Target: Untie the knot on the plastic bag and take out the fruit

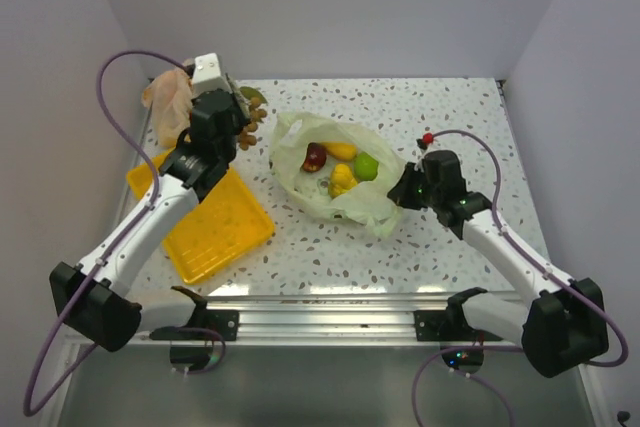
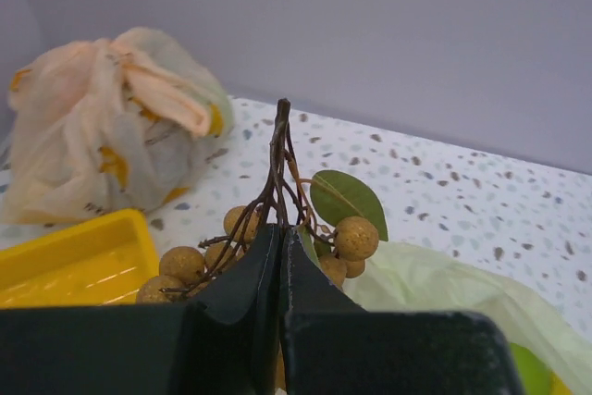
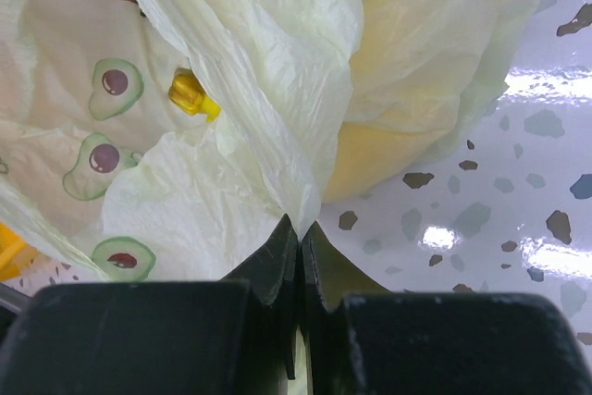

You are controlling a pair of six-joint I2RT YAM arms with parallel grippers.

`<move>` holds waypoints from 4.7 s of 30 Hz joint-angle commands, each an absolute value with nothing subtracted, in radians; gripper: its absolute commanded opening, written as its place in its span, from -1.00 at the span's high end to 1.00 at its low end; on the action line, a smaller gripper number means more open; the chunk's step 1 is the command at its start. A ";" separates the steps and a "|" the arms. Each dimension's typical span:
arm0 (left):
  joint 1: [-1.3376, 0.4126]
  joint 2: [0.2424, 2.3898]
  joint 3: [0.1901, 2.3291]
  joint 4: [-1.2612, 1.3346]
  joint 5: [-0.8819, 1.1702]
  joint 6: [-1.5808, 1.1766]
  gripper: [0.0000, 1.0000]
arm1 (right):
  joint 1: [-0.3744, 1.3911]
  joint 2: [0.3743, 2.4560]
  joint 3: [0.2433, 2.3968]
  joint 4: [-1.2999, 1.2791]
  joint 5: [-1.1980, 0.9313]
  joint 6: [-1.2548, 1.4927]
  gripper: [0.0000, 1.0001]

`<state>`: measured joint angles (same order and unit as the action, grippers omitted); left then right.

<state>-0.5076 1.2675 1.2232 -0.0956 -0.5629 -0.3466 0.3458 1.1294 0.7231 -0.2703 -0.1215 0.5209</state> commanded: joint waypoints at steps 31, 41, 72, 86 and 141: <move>-0.064 1.314 0.962 -0.186 -0.236 -0.531 -0.74 | 0.344 1.037 0.614 -0.340 -0.123 0.495 1.00; -0.477 1.186 1.031 -0.183 -0.112 -0.590 -0.74 | 0.342 1.109 0.644 -0.416 -0.106 0.514 1.00; -0.862 1.819 1.210 -0.101 -0.472 -1.049 -0.63 | 0.342 1.069 0.601 -0.327 -0.166 0.502 1.00; -0.856 1.927 1.258 -0.141 -0.459 -1.173 -0.23 | 0.342 1.062 0.592 -0.314 -0.173 0.502 1.00; -0.887 1.408 1.382 -0.288 -0.867 -0.480 1.00 | 0.344 1.068 0.652 -0.347 -0.048 0.540 1.00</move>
<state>-0.8867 1.4601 1.3067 -0.3454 -0.8673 -0.5285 0.3458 1.0737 0.6518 -0.3748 -0.0433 0.5323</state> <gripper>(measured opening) 0.315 0.032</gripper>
